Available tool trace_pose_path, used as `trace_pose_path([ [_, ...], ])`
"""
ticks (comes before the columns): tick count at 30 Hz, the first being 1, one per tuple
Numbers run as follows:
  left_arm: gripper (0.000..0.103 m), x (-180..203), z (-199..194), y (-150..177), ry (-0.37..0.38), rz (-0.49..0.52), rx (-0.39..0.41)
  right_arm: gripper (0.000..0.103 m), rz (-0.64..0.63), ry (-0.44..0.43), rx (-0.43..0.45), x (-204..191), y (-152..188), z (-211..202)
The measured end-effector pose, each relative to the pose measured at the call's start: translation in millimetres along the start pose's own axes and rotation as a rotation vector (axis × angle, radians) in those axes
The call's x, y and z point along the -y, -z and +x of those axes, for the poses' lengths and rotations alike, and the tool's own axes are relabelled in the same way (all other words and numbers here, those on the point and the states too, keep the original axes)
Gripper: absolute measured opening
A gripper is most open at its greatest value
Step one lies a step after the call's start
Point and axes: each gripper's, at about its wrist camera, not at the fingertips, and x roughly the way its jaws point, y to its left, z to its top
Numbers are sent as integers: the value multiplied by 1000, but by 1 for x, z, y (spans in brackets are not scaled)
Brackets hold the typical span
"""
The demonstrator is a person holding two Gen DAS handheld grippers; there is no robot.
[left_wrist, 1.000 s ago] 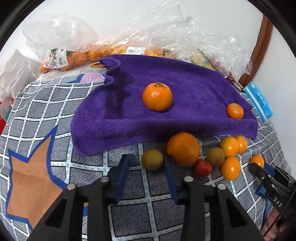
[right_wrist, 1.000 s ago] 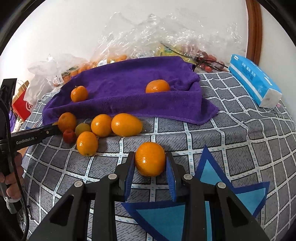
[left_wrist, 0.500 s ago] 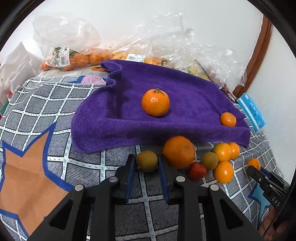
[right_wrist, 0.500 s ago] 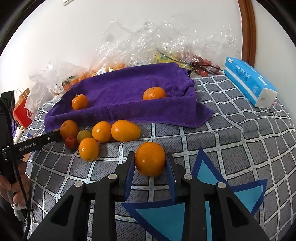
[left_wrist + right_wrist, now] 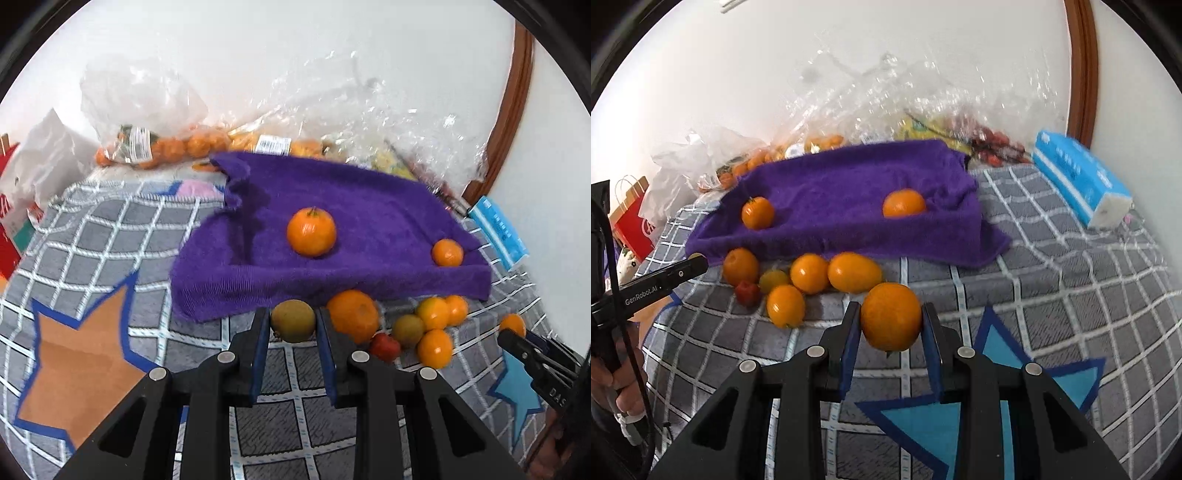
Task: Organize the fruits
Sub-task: 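Grasp the small yellow-green fruit with the left gripper while the right gripper lifts its orange, then carry the orange and the yellow-green fruit over the purple towel and lower them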
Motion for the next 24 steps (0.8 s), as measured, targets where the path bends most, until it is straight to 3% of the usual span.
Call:
trace_pose_path([
  [12, 24, 4, -39, -56, 13, -12, 92, 32, -53, -33, 111, -25, -59, -12],
  [24, 24, 13, 0, -82, 4, -10, 90, 32, -52, -62, 160, -30, -100, 15],
])
